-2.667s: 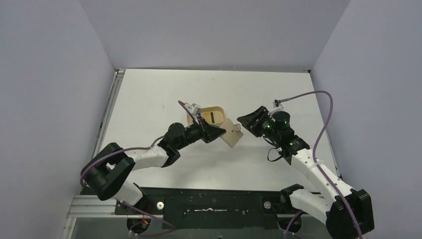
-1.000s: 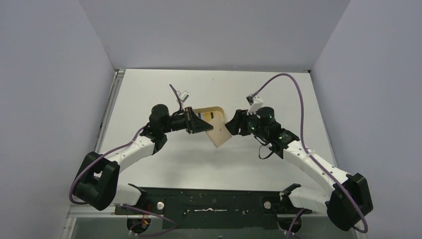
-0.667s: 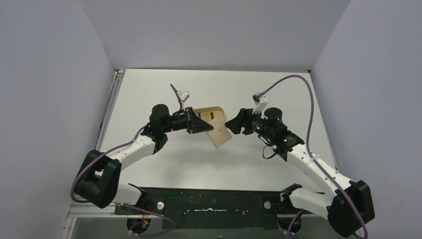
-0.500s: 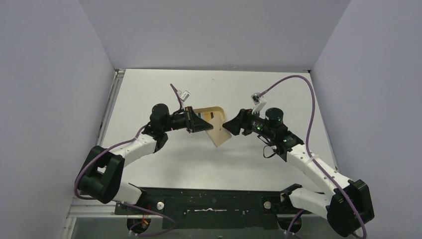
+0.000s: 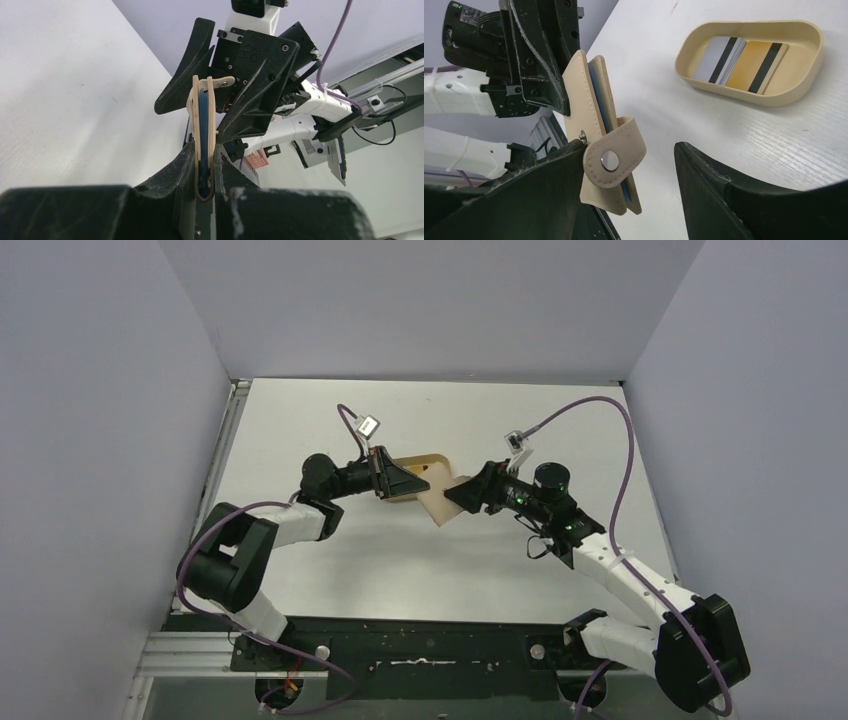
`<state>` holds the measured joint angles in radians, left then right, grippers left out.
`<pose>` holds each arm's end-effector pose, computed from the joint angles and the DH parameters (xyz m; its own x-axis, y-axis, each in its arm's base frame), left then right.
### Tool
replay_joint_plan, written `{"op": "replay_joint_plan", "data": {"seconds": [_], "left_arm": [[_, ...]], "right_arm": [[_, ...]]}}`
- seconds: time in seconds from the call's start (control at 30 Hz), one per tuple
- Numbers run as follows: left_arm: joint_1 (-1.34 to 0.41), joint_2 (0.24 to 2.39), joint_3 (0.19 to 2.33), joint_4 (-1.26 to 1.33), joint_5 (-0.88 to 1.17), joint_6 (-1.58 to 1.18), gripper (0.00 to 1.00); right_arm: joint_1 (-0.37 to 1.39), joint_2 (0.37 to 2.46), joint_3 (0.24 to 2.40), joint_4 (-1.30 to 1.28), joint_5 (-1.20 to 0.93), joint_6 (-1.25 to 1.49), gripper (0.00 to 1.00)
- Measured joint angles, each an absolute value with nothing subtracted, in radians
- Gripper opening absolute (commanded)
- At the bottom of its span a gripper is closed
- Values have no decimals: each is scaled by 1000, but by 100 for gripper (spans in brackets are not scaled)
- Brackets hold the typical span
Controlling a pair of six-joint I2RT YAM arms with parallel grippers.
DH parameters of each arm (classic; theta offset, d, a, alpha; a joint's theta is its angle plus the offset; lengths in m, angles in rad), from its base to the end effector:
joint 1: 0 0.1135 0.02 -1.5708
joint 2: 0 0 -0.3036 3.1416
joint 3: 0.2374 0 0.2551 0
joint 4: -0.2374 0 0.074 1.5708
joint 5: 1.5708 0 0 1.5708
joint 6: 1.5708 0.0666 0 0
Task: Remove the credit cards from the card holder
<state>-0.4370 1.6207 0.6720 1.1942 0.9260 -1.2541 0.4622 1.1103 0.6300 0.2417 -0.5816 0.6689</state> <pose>0.2846 -0.1917 0.2779 -0.8406 -0.2377 -0.4867 0.5072 -0.0303 -0.8613 0.2152 0.1481 0.2935 -0.6933 0.2335 -0.6818 -0.5359 0.4654 0.7044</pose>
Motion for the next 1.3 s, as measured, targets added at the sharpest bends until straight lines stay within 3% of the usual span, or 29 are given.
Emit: {"op": "replay_joint_plan", "data": {"seconds": [0.67,1.3], "left_arm": [[-446,1625,672,1306,1007,-1321,0],[-440,1623,672,1322,1002,-1324,0]], "right_arm": [[374,1134,522,623,-538,899,50],[422,1121,497,680,-562,933,57]]}}
